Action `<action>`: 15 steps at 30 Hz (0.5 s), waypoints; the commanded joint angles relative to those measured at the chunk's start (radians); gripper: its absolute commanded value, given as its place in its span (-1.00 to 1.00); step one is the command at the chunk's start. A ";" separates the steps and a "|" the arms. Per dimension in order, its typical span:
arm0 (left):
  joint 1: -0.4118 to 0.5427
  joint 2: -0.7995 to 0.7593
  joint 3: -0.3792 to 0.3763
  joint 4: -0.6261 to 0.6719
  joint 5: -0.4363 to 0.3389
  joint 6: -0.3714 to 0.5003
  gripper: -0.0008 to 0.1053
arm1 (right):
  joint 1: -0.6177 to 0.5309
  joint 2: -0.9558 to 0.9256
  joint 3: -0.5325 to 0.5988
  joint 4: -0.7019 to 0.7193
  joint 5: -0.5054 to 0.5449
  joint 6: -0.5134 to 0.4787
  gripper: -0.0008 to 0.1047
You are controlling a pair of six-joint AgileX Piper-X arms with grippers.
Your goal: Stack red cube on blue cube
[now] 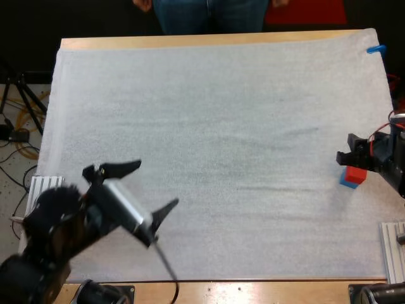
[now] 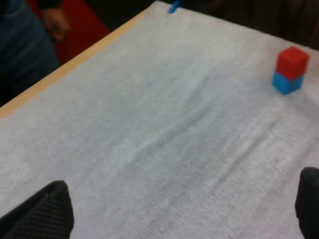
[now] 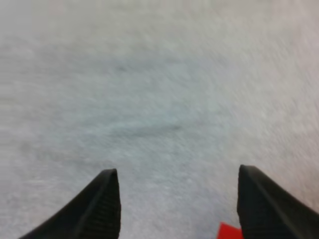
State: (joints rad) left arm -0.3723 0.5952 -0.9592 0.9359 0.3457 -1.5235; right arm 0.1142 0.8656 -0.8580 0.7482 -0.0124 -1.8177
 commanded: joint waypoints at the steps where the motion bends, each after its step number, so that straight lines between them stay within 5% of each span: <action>1: 0.017 0.032 -0.007 -0.044 -0.017 -0.014 0.65 | 0.002 0.005 -0.013 -0.016 -0.007 -0.012 -0.02; 9: 0.241 0.175 -0.007 -0.240 0.047 -0.017 0.65 | -0.064 0.089 -0.099 -0.034 0.001 -0.021 -0.02; 15: 0.386 0.185 -0.038 -0.237 0.064 -0.020 0.65 | -0.192 0.103 -0.145 -0.029 -0.023 -0.048 -0.02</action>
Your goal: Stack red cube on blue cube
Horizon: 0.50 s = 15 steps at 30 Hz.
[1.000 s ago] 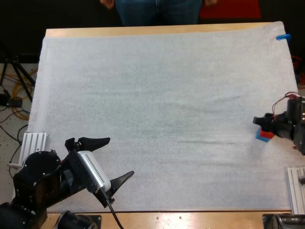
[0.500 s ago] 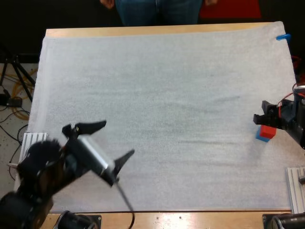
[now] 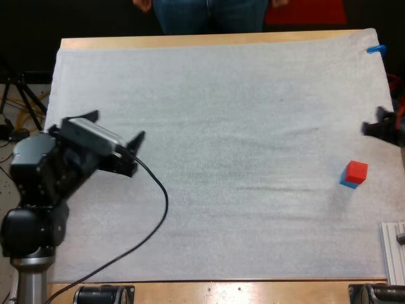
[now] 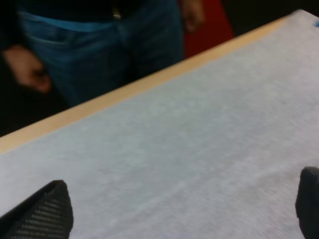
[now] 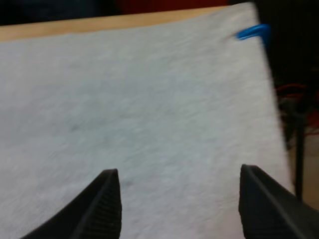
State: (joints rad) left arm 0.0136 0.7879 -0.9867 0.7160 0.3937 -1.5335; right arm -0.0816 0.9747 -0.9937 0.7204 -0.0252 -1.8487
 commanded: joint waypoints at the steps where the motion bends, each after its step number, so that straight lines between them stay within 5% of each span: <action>1: 0.018 -0.015 -0.022 -0.018 0.016 -0.010 0.65 | -0.023 -0.010 -0.014 0.002 -0.009 -0.017 -0.02; 15: 0.033 -0.198 -0.063 0.049 0.014 -0.010 0.65 | -0.073 -0.226 -0.015 0.131 -0.018 -0.014 -0.02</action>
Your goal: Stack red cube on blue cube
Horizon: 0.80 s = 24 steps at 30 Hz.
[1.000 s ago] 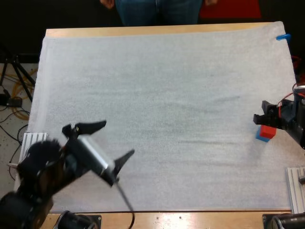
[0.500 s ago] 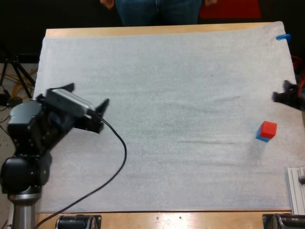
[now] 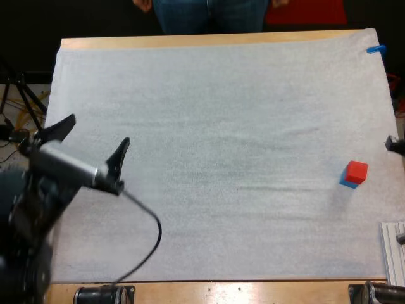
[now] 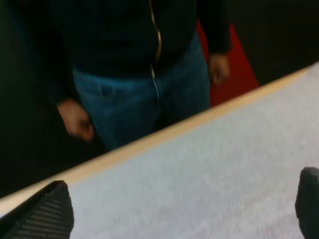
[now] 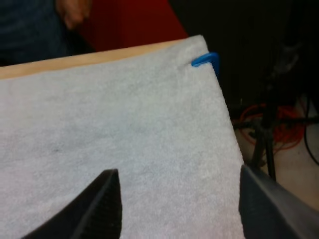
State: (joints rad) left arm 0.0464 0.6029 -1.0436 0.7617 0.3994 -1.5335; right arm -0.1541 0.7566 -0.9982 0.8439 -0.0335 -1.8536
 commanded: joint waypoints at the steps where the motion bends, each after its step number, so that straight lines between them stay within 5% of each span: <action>1: 0.000 -0.046 -0.002 0.003 0.009 -0.010 0.65 | 0.003 -0.029 -0.008 0.015 -0.010 -0.009 -0.02; 15: 0.000 -0.504 0.235 0.127 0.007 -0.014 0.65 | 0.053 -0.345 0.030 0.168 -0.010 -0.009 -0.02; 24: 0.000 -0.683 0.259 0.267 0.027 -0.018 0.65 | 0.053 -0.605 0.194 0.176 -0.010 -0.009 -0.02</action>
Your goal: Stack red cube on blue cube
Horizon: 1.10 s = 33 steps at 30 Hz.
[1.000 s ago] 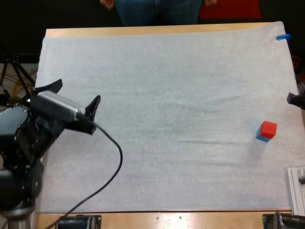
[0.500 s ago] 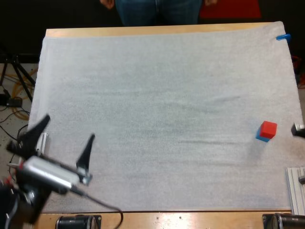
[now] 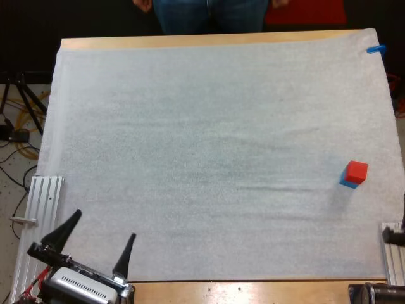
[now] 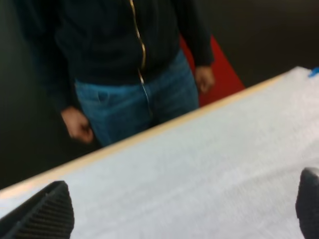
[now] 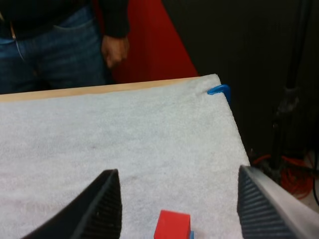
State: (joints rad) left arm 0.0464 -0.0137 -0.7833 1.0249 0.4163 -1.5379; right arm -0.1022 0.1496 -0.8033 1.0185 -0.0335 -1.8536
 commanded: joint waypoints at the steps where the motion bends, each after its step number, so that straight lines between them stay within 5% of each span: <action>1: 0.000 -0.075 -0.001 0.028 0.026 -0.014 0.65 | 0.001 -0.025 0.020 0.011 -0.010 -0.009 -0.02; 7: 0.000 -0.121 -0.001 0.183 0.046 -0.014 0.65 | 0.001 -0.181 0.112 0.040 -0.010 -0.011 -0.02; 17: 0.000 -0.141 0.039 0.224 0.046 -0.006 0.65 | 0.001 -0.203 0.132 0.040 0.022 -0.053 -0.02; 33: 0.000 -0.139 0.186 -0.153 -0.077 -0.089 0.65 | 0.001 -0.198 0.146 -0.021 -0.061 -0.053 -0.02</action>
State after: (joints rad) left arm 0.0464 -0.0137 -0.5978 0.8936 0.3480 -1.6137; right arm -0.1022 -0.0082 -0.6618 1.0074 -0.0842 -1.8942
